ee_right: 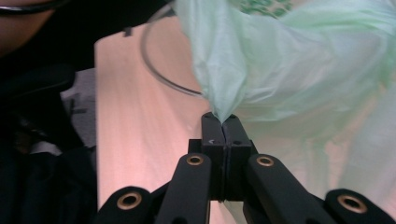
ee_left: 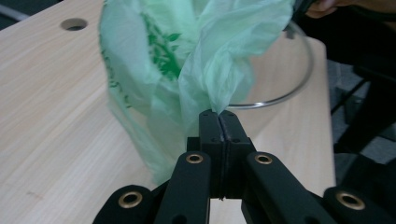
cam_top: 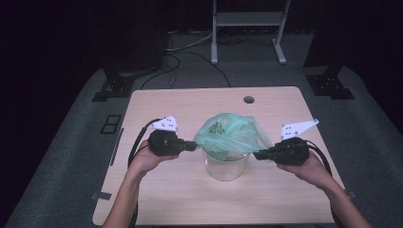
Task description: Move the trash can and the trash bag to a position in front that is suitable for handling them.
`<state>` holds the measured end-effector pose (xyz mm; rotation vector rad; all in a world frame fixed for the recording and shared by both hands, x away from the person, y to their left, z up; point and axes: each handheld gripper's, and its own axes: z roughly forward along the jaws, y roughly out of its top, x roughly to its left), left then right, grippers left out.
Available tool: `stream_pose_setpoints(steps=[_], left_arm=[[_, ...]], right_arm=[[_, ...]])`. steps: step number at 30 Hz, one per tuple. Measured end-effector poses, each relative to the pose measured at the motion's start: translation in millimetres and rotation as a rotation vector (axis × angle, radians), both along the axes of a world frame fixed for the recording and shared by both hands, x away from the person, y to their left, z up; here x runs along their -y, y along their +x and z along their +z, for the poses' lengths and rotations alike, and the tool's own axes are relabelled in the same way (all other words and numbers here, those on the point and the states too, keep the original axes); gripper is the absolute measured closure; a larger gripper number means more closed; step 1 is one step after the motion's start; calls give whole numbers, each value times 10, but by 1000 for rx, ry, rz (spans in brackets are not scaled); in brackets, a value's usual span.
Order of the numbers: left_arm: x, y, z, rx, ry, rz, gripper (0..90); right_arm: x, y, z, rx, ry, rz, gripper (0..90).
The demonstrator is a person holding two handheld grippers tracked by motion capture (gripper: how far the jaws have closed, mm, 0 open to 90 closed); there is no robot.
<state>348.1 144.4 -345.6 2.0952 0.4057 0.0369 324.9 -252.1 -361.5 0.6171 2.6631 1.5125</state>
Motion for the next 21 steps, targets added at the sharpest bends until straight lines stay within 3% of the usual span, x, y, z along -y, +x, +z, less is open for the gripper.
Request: stream_pose_setpoints(steps=[3, 7, 14, 21], left_arm=[[-23, -78, -30, -17, -24, -47, 899], [-35, -139, -151, -50, -4, -98, 900], [-10, -108, -395, -111, 22, -90, 900], [52, -64, -518, -137, 40, -96, 900]], right_arm=[[-1, -68, 29, 8, 17, 51, 900], [-20, -129, -16, -2, -7, 114, 900], [-41, -122, -141, -41, -46, 132, 900], [-87, -97, -255, -74, -93, 157, 900]])
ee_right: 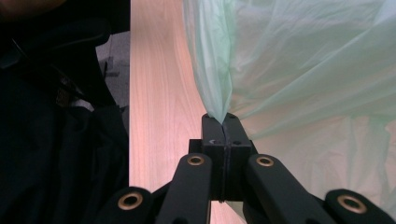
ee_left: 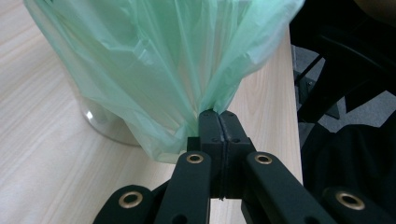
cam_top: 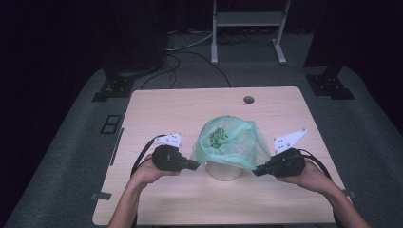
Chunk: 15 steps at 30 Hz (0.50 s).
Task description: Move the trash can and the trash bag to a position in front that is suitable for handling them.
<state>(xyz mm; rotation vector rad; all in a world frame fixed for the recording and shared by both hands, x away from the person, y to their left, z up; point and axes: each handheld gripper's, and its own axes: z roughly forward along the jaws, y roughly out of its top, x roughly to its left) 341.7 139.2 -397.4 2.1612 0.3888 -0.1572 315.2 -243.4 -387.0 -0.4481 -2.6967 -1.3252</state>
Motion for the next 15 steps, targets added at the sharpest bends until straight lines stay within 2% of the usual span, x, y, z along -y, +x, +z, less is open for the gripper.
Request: stream_pose_setpoints(steps=[4, 6, 10, 13, 14, 15], left_arm=[[29, 20, -32, -3, 14, 10, 900], [24, 39, -52, -2, 24, 21, 900], [-5, 64, -97, -8, 35, 48, 900], [-29, 75, -97, -9, 35, 62, 892], [-34, 76, -87, -14, 37, 63, 862], [-37, 73, -75, -18, 39, 67, 830]], right_arm=[[-22, 12, -61, -11, -35, 1, 900], [-25, 26, -102, -15, -63, -9, 900], [8, 65, -171, -26, -86, -32, 900], [39, 86, -199, -33, -86, -46, 900], [49, 88, -195, -34, -79, -50, 900], [60, 89, -182, -38, -65, -52, 849]])
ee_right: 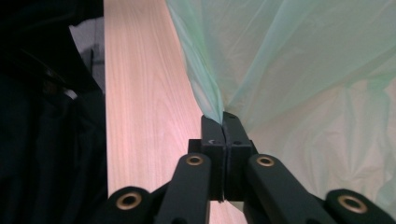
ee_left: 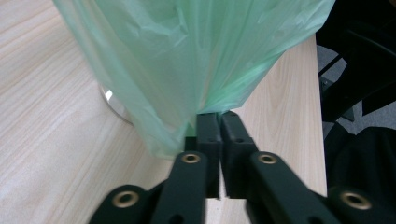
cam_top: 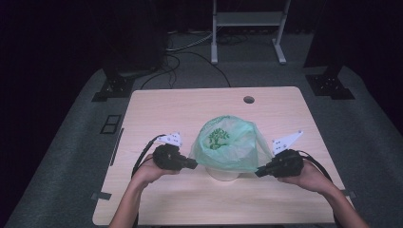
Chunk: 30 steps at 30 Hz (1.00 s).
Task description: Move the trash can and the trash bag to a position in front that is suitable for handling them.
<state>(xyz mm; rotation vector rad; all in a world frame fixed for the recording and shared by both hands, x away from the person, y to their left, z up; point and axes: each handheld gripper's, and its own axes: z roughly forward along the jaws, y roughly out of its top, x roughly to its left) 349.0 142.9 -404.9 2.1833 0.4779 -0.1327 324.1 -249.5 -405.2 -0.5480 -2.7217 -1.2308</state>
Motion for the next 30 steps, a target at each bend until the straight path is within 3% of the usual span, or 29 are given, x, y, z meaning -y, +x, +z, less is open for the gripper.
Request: stream_pose_setpoints(steps=[3, 7, 10, 17, 19, 22, 26, 30], left_arm=[[-21, -6, 60, 2, -2, 13, 688], [-73, -12, 149, 12, -13, 25, 536], [-127, -12, 207, 15, -36, 39, 478], [-167, 45, 332, 69, -53, 109, 477], [-157, 63, 350, 75, -52, 119, 477], [-130, 89, 364, 83, -39, 123, 473], [-101, 144, 375, 83, -34, 139, 473], [-70, 192, 389, 103, -3, 162, 480]], right_arm=[[35, 5, 66, -6, 47, -22, 672], [81, 20, 176, 5, 86, -50, 581], [108, 38, 257, 23, 98, -70, 549], [82, 171, 395, 114, 64, -202, 593], [72, 229, 432, 104, 75, -215, 637], [47, 296, 486, 129, 57, -252, 696], [27, 405, 510, 150, 30, -310, 725], [17, 520, 526, 164, 32, -363, 758]])
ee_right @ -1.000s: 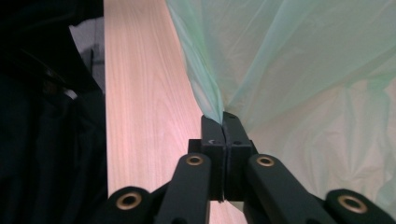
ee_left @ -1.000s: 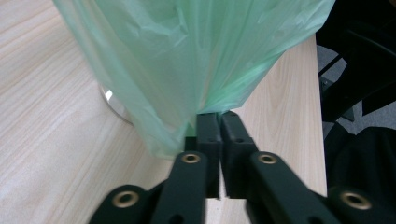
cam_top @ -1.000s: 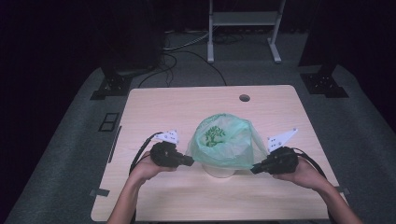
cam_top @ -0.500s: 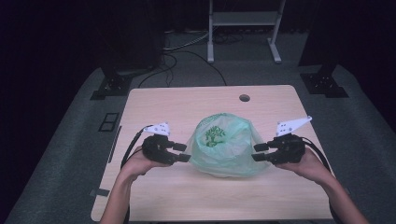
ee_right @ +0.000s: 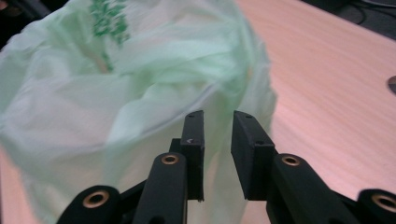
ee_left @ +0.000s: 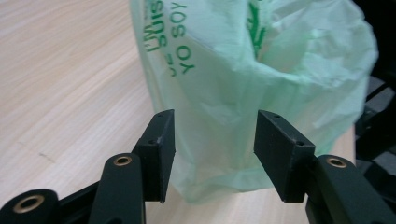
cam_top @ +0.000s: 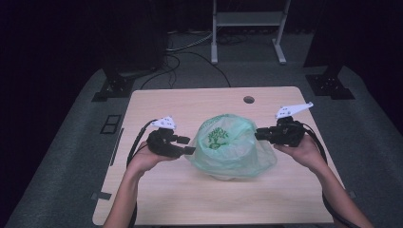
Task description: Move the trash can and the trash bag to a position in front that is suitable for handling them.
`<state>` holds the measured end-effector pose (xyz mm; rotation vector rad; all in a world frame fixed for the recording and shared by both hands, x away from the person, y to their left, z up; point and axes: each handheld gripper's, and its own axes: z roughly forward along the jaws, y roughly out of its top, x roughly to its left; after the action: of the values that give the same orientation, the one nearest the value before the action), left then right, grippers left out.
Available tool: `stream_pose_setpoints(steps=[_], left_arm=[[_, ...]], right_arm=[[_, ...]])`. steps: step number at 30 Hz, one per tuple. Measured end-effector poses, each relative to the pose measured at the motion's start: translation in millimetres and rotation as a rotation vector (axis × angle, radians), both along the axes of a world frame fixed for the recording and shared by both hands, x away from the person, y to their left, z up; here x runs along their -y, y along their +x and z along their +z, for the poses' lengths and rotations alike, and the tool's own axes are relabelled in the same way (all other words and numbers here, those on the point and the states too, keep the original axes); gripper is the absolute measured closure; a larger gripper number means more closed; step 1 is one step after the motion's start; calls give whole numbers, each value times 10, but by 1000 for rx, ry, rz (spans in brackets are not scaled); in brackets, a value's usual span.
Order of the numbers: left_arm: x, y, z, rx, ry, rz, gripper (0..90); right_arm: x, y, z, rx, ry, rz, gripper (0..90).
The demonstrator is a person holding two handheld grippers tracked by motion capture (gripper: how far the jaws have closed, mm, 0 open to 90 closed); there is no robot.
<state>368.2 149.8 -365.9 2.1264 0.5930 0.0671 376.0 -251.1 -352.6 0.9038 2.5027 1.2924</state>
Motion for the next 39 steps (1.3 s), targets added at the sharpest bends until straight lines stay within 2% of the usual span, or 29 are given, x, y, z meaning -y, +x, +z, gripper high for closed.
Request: stream_pose_setpoints(steps=[4, 8, 14, 20, 22, 25, 30, 36, 39], left_arm=[[27, 56, -9, 1, 22, 22, 478], [62, 97, -47, -6, 27, 32, 473], [118, 127, -131, -29, 40, 28, 445], [152, 117, -216, -52, 62, 12, 440], [139, 119, -222, -53, 58, 17, 435], [91, 120, -183, -45, 48, 31, 426], [14, 108, -54, -21, 16, 63, 405], [-20, 90, 110, 17, -41, 101, 395], [10, 84, 161, 25, -40, 95, 392]], right_arm=[[-24, 130, 1, -15, 17, -48, 759], [-59, 266, -44, -39, 30, -88, 760], [-119, 413, -208, -89, 64, -102, 816], [-180, 433, -401, -132, 40, -89, 832], [-174, 412, -422, -131, 22, -91, 809], [-91, 366, -368, -120, 40, -123, 762], [87, 262, -154, -88, 89, -167, 690], [142, 106, 83, -63, 146, -120, 647], [75, 31, 162, -63, 149, -81, 630]])
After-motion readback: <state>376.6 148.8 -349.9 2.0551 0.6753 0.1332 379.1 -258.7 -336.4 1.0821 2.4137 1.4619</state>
